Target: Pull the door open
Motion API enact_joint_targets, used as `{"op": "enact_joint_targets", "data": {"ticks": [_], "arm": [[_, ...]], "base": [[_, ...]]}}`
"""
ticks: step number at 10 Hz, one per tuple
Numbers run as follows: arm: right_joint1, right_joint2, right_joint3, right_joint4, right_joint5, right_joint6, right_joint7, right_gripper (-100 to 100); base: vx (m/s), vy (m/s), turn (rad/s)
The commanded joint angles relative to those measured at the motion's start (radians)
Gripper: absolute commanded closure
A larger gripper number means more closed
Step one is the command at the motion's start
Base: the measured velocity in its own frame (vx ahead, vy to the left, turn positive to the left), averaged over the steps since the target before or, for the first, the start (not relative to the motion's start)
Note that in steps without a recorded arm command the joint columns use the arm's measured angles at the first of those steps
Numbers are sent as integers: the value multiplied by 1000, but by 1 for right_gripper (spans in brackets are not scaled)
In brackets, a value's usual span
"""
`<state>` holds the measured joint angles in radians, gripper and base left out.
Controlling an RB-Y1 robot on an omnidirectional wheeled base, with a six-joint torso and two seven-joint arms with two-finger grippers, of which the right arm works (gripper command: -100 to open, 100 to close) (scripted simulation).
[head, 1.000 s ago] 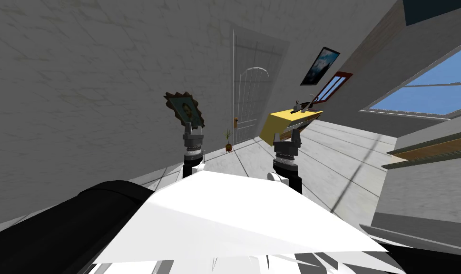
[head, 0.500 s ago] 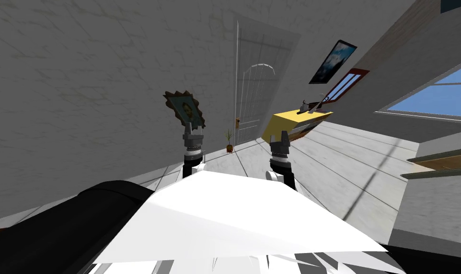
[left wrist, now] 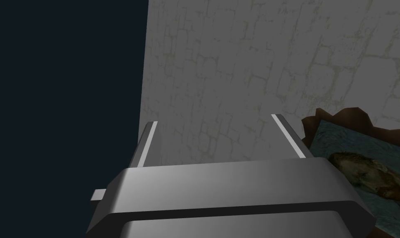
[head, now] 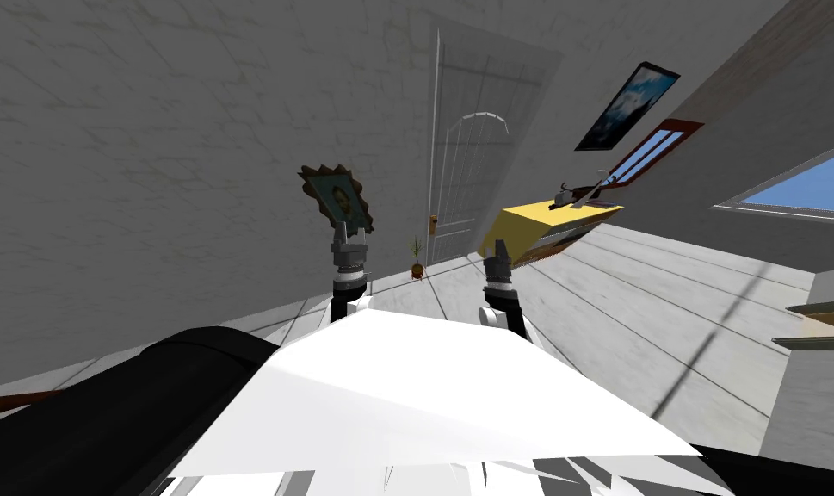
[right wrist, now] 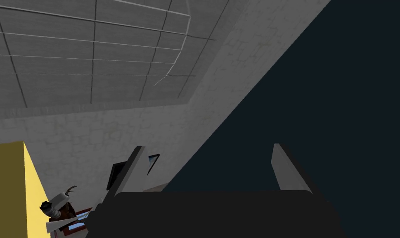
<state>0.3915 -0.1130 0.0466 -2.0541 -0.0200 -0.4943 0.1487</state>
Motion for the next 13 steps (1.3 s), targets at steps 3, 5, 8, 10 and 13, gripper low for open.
{"op": "enact_joint_targets", "data": {"ticks": [3,5,8,10,13], "arm": [[-37,-15,-6,67,16,6,61,-100],[-64,-26,-9,120,29,9,107,-100],[-106,-44,-15,203,49,13,180,-100],[-135,-56,-19,261,63,16,230,-100],[-180,-75,-25,344,84,21,306,-100]], "base": [[84,-2,69],[69,-2,70],[104,-15,104],[101,-3,94],[102,-20,98]]}}
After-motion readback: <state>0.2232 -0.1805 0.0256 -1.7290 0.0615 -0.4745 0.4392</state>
